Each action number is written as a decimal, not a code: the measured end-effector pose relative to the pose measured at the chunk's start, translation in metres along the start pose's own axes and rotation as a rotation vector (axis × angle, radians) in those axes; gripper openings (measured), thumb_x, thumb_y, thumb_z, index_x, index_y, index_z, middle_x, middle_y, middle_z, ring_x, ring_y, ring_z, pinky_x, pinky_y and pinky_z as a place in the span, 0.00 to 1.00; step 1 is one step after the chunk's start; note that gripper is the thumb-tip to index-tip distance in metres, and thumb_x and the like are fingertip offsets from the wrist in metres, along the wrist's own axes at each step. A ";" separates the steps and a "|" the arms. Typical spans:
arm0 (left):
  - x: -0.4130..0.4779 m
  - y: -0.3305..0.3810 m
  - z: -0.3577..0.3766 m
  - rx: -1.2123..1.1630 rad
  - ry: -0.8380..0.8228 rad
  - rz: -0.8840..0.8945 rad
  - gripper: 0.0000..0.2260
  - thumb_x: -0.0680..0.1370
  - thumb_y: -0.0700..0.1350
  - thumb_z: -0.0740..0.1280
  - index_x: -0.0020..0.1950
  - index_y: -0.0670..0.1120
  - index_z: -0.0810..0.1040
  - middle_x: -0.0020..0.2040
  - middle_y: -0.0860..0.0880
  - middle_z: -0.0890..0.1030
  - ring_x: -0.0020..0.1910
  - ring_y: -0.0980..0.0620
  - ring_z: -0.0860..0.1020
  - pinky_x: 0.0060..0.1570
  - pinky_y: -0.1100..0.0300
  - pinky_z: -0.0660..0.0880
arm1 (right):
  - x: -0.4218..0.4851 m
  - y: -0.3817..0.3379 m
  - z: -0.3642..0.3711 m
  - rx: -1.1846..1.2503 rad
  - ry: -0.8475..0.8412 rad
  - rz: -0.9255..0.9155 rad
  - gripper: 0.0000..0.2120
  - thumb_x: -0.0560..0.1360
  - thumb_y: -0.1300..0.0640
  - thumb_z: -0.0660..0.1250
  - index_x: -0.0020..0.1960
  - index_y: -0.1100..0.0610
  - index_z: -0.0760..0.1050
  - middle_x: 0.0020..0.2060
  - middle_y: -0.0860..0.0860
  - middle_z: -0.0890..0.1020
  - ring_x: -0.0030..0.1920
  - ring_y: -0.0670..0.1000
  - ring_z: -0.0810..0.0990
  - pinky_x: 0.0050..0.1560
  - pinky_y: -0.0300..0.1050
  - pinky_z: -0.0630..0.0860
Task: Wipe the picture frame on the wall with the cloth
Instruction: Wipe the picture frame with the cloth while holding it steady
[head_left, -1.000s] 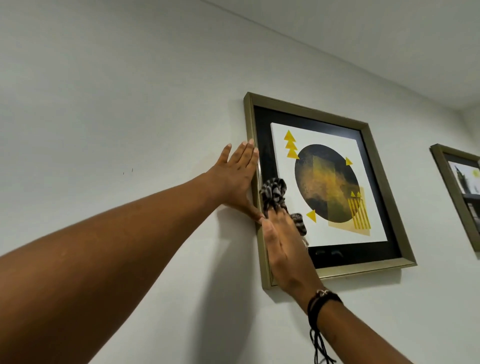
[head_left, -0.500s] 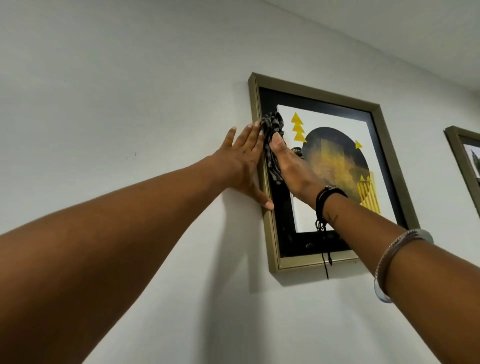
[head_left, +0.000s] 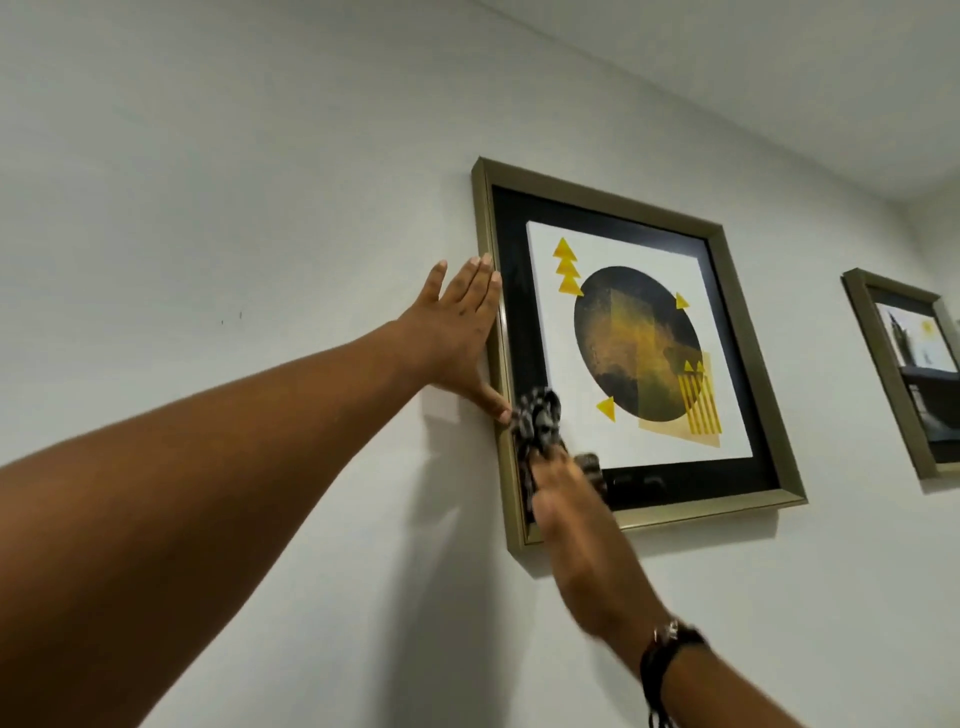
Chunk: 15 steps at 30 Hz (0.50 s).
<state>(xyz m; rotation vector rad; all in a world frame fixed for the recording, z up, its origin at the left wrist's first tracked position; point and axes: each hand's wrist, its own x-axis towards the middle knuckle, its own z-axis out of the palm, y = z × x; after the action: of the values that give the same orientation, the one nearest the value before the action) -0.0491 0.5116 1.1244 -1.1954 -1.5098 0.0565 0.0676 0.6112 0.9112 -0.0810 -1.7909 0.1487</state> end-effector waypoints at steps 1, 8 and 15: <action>0.000 0.000 0.000 -0.008 -0.005 0.001 0.68 0.57 0.82 0.59 0.76 0.39 0.32 0.79 0.39 0.34 0.77 0.41 0.32 0.75 0.40 0.34 | -0.011 0.004 0.002 -0.056 -0.020 -0.024 0.25 0.79 0.34 0.44 0.76 0.34 0.52 0.77 0.29 0.54 0.77 0.36 0.51 0.77 0.40 0.51; 0.000 0.005 -0.008 -0.007 -0.056 -0.011 0.69 0.56 0.81 0.61 0.76 0.39 0.32 0.79 0.39 0.33 0.77 0.41 0.30 0.74 0.40 0.33 | -0.035 0.019 -0.009 -0.464 0.045 -0.122 0.30 0.80 0.37 0.43 0.74 0.48 0.66 0.74 0.43 0.67 0.75 0.46 0.64 0.70 0.48 0.69; 0.003 0.012 -0.019 0.021 -0.101 -0.054 0.70 0.56 0.80 0.65 0.77 0.38 0.34 0.79 0.38 0.35 0.77 0.41 0.31 0.74 0.39 0.33 | -0.036 0.067 -0.035 -0.472 0.244 0.184 0.36 0.77 0.33 0.39 0.72 0.50 0.70 0.72 0.46 0.72 0.75 0.50 0.66 0.71 0.53 0.68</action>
<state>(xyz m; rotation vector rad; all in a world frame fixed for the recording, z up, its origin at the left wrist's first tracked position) -0.0267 0.5089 1.1257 -1.1492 -1.6247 0.0976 0.1077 0.6746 0.8739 -0.5782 -1.5413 -0.1507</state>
